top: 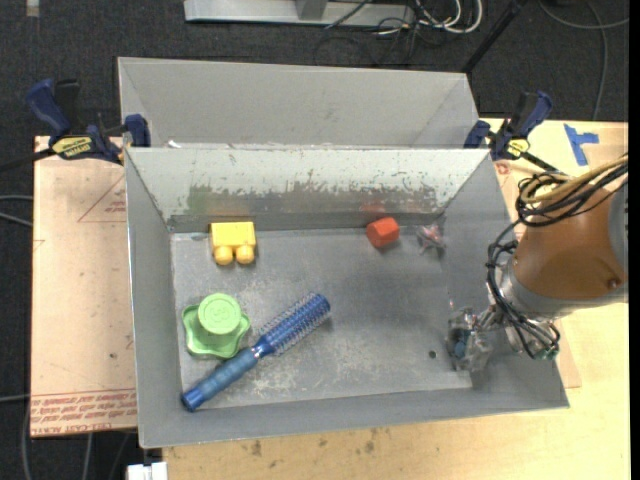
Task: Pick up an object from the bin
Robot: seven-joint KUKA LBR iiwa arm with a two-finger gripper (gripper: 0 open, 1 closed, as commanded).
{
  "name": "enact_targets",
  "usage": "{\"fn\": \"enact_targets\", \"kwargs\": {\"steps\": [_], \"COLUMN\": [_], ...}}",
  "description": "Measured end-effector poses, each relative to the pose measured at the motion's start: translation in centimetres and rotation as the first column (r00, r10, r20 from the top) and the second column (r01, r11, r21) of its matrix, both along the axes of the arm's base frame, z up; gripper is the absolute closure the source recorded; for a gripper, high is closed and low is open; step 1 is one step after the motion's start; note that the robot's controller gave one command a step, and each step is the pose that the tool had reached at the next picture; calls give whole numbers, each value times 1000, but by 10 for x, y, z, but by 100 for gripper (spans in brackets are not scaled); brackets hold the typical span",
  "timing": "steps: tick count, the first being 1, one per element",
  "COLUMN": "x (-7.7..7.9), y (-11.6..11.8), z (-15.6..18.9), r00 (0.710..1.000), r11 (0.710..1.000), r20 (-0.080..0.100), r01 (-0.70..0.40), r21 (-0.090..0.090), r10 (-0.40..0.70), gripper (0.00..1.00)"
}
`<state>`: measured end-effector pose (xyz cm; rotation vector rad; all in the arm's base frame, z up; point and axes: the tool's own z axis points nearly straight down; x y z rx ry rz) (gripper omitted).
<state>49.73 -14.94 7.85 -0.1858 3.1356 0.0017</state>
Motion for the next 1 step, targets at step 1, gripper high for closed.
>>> {"fn": "enact_targets", "kwargs": {"steps": [1], "x": [4], "y": [-5], "z": [156], "r00": [996], "r11": [996], "r20": [11], "r01": [-92], "r21": [-5], "r10": [92], "gripper": [100]}}
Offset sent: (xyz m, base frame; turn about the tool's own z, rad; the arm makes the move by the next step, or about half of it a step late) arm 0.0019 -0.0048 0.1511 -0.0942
